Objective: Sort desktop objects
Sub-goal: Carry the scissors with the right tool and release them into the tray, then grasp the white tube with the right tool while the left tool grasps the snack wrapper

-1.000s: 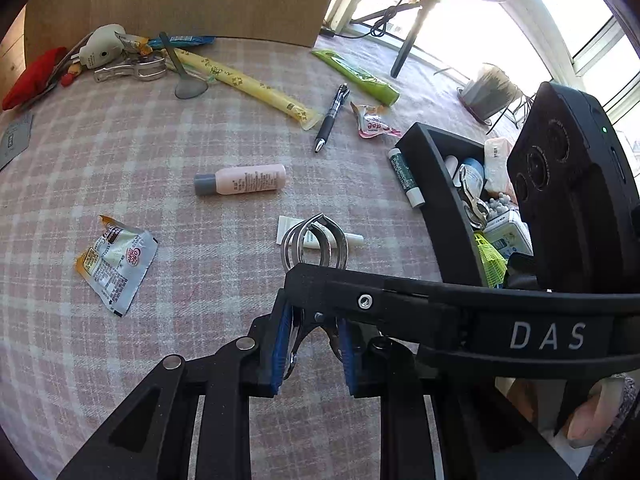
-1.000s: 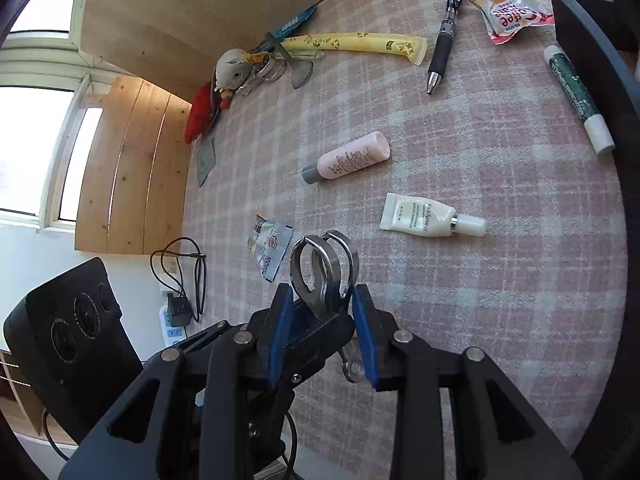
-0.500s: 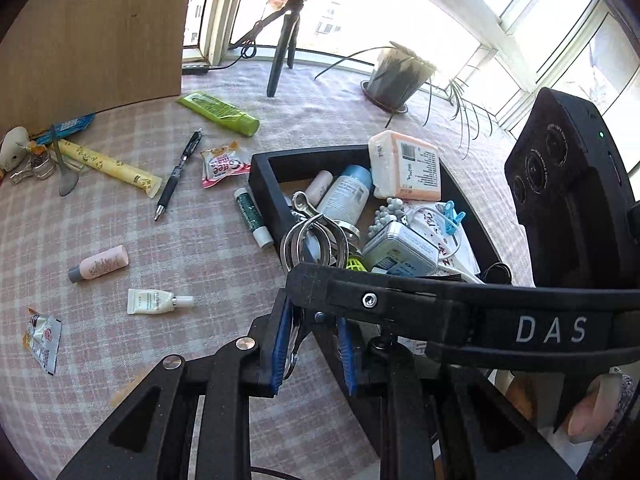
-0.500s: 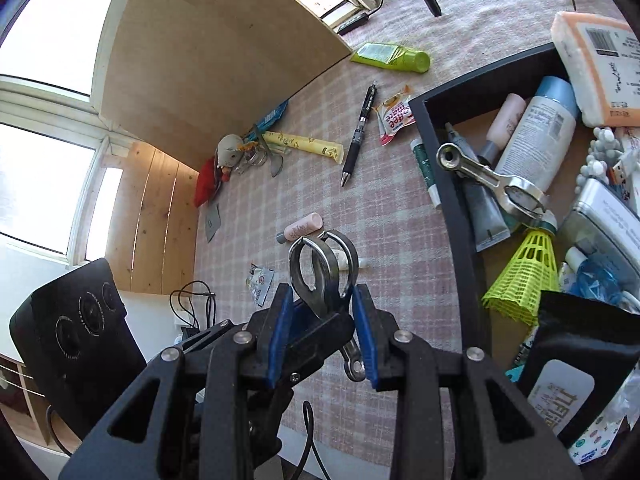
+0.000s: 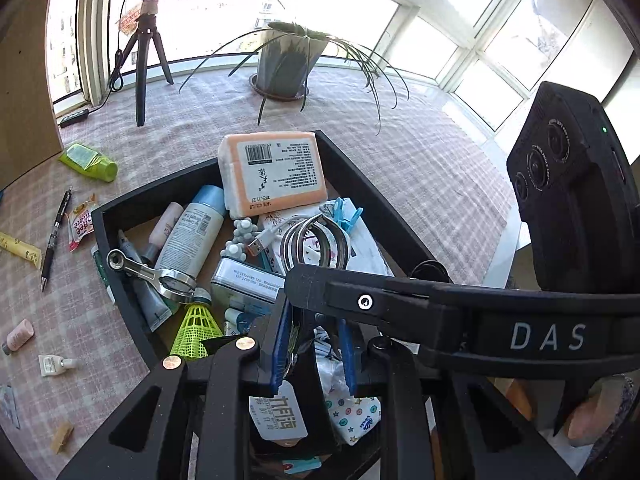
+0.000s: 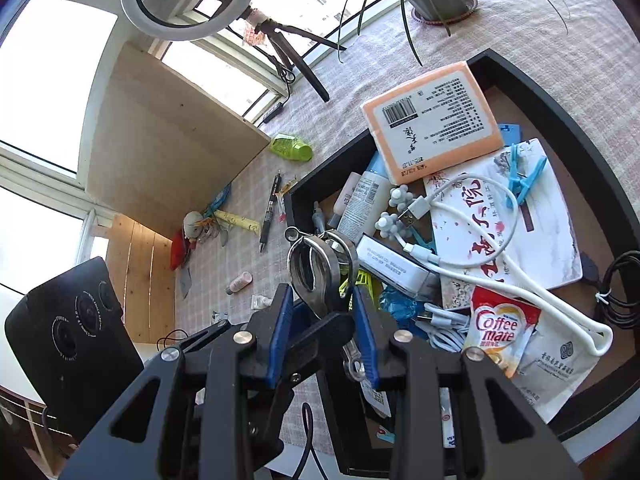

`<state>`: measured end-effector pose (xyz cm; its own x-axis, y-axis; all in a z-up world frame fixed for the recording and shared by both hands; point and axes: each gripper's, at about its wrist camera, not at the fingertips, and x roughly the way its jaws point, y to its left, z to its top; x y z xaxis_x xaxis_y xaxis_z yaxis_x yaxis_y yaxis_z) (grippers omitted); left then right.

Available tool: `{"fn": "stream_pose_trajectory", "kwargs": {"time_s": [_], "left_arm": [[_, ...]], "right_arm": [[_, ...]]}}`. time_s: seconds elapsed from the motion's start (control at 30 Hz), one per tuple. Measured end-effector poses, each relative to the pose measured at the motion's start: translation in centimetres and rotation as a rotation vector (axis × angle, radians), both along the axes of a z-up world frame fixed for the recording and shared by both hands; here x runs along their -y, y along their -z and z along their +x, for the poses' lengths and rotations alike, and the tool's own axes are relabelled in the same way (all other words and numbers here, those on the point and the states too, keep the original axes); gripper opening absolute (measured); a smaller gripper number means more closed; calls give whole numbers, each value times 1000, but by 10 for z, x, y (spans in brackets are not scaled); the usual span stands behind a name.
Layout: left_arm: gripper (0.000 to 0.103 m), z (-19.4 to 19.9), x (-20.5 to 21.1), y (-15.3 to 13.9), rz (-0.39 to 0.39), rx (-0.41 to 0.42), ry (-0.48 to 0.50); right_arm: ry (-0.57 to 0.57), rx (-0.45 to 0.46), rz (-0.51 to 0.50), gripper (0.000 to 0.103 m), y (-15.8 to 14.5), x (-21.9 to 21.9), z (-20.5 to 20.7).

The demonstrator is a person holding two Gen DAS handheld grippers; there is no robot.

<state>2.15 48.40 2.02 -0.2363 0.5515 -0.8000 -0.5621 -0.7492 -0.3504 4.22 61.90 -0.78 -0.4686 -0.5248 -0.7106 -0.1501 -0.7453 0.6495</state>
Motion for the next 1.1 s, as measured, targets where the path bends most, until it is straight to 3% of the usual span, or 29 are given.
{"fn": "stream_pose_trajectory", "kwargs": {"time_s": [0.17,0.27,0.4,0.67,0.93,1.1], "left_arm": [[27,1,-13,-1,-26,-3,8],[30,-1,-5,-1,-26,5,-8],[32,-7,20,1,-42,9,-55],[46,-20,103,15,-109,15,-201],[62,-30,211,45,-243,35,-366],[62,-34,276,66,-321,72,-451]], "right_arm": [[23,2,24,32,-4,-17,5],[30,-1,91,48,-8,-21,6],[-12,-33,164,50,-17,-12,6],[-178,-76,247,58,-24,40,-4],[-428,-112,393,62,-15,133,-21],[-578,-98,460,62,4,189,-33]]}}
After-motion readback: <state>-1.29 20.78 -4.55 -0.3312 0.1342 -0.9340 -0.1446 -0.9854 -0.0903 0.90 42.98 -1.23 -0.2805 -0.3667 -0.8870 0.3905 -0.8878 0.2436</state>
